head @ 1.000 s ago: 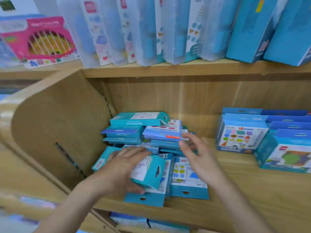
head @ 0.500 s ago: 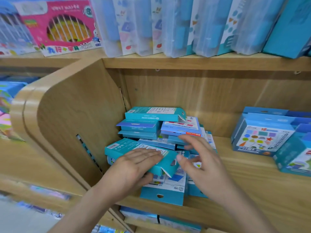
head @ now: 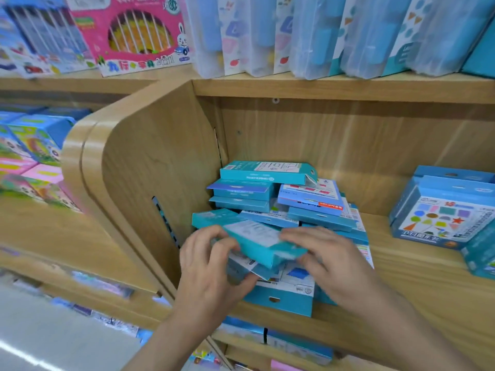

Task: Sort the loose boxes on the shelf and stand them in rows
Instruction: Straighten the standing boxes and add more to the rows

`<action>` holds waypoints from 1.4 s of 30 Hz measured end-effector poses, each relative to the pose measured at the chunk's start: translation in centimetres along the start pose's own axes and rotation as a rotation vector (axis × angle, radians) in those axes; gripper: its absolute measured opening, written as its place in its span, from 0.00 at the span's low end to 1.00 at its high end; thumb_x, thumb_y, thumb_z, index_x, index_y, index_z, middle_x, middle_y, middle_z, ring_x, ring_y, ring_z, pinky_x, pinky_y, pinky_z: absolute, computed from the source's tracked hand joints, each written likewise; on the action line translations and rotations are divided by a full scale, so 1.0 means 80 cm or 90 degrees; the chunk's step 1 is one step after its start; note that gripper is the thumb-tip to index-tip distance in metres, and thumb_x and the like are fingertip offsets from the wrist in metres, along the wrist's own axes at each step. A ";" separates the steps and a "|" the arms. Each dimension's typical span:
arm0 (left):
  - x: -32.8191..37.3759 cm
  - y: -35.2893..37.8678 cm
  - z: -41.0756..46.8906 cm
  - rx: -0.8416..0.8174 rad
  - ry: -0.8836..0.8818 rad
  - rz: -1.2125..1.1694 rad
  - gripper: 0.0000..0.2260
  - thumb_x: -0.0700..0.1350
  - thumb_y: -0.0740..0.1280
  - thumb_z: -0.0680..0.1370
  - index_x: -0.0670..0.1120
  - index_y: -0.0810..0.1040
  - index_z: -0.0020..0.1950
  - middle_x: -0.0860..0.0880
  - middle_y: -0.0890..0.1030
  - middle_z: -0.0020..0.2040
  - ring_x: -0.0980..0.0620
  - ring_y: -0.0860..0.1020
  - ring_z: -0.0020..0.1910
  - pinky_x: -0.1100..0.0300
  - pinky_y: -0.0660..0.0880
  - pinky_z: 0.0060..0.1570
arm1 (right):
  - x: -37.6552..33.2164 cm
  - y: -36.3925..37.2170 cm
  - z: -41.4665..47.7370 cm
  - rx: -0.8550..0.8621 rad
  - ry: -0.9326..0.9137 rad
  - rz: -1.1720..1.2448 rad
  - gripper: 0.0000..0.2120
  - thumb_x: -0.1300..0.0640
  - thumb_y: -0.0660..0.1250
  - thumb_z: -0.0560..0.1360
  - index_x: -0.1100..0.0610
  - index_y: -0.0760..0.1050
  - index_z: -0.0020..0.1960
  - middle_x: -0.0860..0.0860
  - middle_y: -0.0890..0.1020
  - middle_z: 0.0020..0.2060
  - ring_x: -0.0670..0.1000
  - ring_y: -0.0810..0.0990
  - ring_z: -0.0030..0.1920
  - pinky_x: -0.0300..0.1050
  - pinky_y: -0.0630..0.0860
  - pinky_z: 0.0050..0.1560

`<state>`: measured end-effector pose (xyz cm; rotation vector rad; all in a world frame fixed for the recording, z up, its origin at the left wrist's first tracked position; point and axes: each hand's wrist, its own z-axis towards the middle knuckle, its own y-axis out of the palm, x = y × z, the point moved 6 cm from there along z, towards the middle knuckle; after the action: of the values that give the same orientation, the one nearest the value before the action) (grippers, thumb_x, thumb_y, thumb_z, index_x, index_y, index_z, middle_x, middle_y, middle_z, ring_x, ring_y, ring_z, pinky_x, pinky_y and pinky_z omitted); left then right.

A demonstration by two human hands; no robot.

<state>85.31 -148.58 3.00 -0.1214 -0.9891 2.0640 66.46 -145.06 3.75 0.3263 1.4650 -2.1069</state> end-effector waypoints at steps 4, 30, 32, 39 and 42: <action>0.003 0.009 -0.020 -0.041 0.020 0.007 0.17 0.54 0.66 0.69 0.50 0.69 0.53 0.49 0.71 0.56 0.47 0.71 0.56 0.55 0.69 0.54 | 0.010 -0.048 0.023 0.225 0.175 0.308 0.15 0.46 0.59 0.79 0.50 0.75 0.38 0.43 0.80 0.29 0.40 0.75 0.29 0.31 0.68 0.28; -0.016 0.022 0.038 -0.285 0.082 -0.010 0.28 0.40 0.74 0.69 0.55 0.69 0.65 0.55 0.78 0.60 0.52 0.77 0.59 0.51 0.74 0.60 | 0.118 -0.143 -0.010 0.391 0.507 0.700 0.14 0.55 0.66 0.76 0.56 0.79 0.32 0.45 0.78 0.23 0.40 0.67 0.18 0.30 0.56 0.15; -0.016 0.001 0.050 -0.152 -0.040 -0.143 0.20 0.44 0.69 0.75 0.56 0.69 0.63 0.60 0.77 0.57 0.60 0.75 0.56 0.63 0.73 0.54 | 0.129 -0.154 -0.022 0.441 0.514 0.751 0.22 0.55 0.64 0.77 0.54 0.79 0.24 0.43 0.77 0.21 0.40 0.67 0.17 0.29 0.56 0.15; -0.019 0.005 0.060 0.030 -0.601 -0.776 0.10 0.42 0.61 0.80 0.44 0.75 0.60 0.47 0.84 0.52 0.48 0.82 0.51 0.47 0.79 0.52 | 0.152 -0.149 -0.041 0.425 0.513 0.753 0.11 0.48 0.74 0.64 0.53 0.74 0.35 0.44 0.80 0.26 0.40 0.67 0.19 0.29 0.56 0.15; -0.007 0.010 0.067 -0.002 -0.596 -0.764 0.11 0.43 0.62 0.79 0.45 0.75 0.61 0.48 0.84 0.52 0.50 0.83 0.51 0.50 0.80 0.49 | 0.150 -0.145 -0.040 0.415 0.515 0.721 0.18 0.53 0.68 0.72 0.54 0.78 0.24 0.44 0.78 0.23 0.40 0.66 0.18 0.29 0.55 0.16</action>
<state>82.99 -152.47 5.99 1.2312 -1.1400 0.9120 49.72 -142.70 5.78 1.8883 0.5113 -1.3872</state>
